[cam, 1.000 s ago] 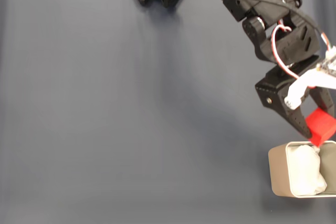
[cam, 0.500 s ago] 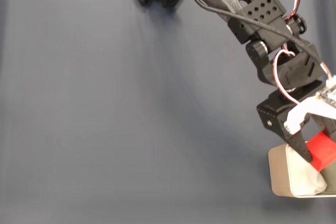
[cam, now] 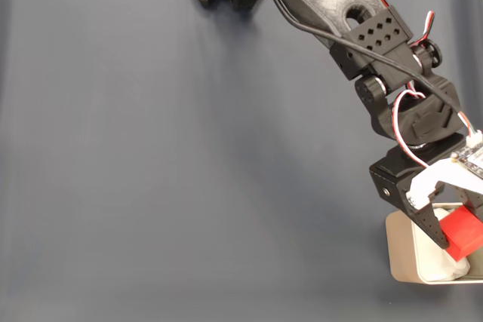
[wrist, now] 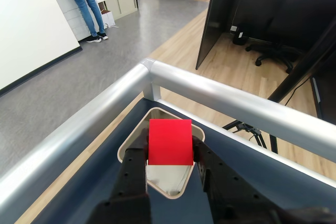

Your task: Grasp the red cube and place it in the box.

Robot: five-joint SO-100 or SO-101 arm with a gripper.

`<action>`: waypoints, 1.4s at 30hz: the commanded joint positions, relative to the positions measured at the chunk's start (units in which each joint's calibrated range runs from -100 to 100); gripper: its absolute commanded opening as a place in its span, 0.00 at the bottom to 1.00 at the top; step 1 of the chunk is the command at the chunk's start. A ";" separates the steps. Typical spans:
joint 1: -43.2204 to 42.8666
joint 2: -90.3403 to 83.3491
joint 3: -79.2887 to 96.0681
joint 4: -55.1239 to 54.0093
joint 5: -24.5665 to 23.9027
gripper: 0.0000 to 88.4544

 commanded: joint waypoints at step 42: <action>-0.31 4.25 -7.97 0.31 -0.29 0.02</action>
